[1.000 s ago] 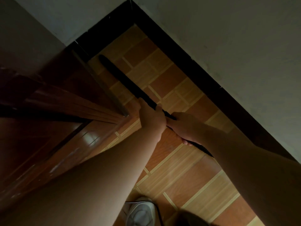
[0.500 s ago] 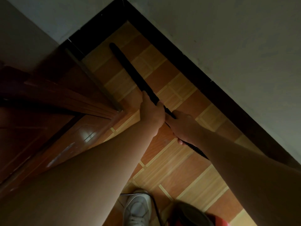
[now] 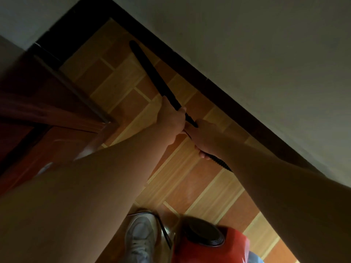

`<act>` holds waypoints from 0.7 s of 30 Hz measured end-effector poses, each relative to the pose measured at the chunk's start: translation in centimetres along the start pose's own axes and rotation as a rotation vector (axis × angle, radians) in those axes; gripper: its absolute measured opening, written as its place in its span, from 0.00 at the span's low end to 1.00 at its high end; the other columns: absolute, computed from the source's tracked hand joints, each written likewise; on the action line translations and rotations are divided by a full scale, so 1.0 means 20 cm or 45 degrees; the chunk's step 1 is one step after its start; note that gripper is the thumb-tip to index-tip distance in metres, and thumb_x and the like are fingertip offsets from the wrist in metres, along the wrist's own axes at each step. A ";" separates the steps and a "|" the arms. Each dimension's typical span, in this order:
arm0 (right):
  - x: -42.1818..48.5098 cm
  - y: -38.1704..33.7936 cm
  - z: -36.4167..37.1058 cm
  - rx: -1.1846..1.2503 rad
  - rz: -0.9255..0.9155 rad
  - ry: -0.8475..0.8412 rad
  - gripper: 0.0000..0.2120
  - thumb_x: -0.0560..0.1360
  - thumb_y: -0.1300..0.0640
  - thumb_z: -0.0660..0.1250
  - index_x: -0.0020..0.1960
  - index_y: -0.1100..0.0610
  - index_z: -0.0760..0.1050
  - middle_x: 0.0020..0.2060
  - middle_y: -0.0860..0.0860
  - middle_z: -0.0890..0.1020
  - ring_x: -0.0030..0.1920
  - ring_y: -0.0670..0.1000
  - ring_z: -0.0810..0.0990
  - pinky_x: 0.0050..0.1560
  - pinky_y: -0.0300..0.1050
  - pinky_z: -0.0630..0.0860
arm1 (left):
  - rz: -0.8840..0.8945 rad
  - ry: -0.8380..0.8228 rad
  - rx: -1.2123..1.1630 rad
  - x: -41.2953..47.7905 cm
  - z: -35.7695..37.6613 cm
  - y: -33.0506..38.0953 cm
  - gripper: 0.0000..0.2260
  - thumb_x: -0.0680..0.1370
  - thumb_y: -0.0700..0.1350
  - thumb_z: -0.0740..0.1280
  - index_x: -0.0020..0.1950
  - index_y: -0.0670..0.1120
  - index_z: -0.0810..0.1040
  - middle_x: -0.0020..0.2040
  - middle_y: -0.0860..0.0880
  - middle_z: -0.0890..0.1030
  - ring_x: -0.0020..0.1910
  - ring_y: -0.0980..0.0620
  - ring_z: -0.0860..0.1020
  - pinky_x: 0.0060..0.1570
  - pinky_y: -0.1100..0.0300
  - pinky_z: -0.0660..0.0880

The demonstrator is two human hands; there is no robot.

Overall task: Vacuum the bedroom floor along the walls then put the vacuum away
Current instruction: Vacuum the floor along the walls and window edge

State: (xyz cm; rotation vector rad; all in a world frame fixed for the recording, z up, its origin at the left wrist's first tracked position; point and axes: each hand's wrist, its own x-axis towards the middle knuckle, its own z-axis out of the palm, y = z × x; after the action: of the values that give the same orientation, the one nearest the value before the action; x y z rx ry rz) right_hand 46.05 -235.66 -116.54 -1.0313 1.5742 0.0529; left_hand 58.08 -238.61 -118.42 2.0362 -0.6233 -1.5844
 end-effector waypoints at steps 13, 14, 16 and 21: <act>-0.35 0.48 -0.18 -0.183 0.079 0.035 0.25 0.82 0.33 0.52 0.62 0.52 0.71 0.40 0.57 0.81 0.30 0.53 0.79 0.28 0.44 0.75 | -0.090 -0.050 0.011 -0.29 0.33 -0.18 0.22 0.85 0.44 0.62 0.78 0.56 0.63 0.66 0.46 0.76 0.54 0.46 0.81 0.32 0.53 0.84; -0.38 0.52 -0.19 -0.179 0.096 0.027 0.24 0.82 0.33 0.52 0.62 0.52 0.70 0.40 0.57 0.81 0.30 0.53 0.79 0.29 0.44 0.76 | -0.100 -0.036 0.002 -0.30 0.35 -0.18 0.22 0.86 0.43 0.61 0.78 0.57 0.62 0.67 0.46 0.76 0.54 0.45 0.82 0.32 0.54 0.83; -0.43 0.60 -0.21 -0.186 0.136 0.010 0.23 0.82 0.33 0.53 0.61 0.51 0.70 0.40 0.57 0.81 0.31 0.53 0.80 0.31 0.46 0.78 | -0.139 -0.054 -0.027 -0.33 0.39 -0.20 0.24 0.86 0.42 0.61 0.80 0.59 0.61 0.69 0.45 0.75 0.54 0.42 0.83 0.31 0.54 0.83; -0.52 0.78 -0.24 -0.129 0.190 -0.042 0.23 0.81 0.32 0.55 0.62 0.49 0.70 0.39 0.56 0.81 0.29 0.52 0.80 0.31 0.46 0.79 | -0.204 -0.119 -0.030 -0.44 0.50 -0.28 0.29 0.85 0.40 0.62 0.81 0.62 0.57 0.69 0.44 0.75 0.51 0.43 0.84 0.32 0.52 0.83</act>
State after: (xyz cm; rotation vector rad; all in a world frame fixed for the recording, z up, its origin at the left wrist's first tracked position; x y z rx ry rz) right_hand 31.70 -222.89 -114.20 -0.9843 1.6299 0.2529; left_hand 46.67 -229.70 -117.47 2.0483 -0.4828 -1.7784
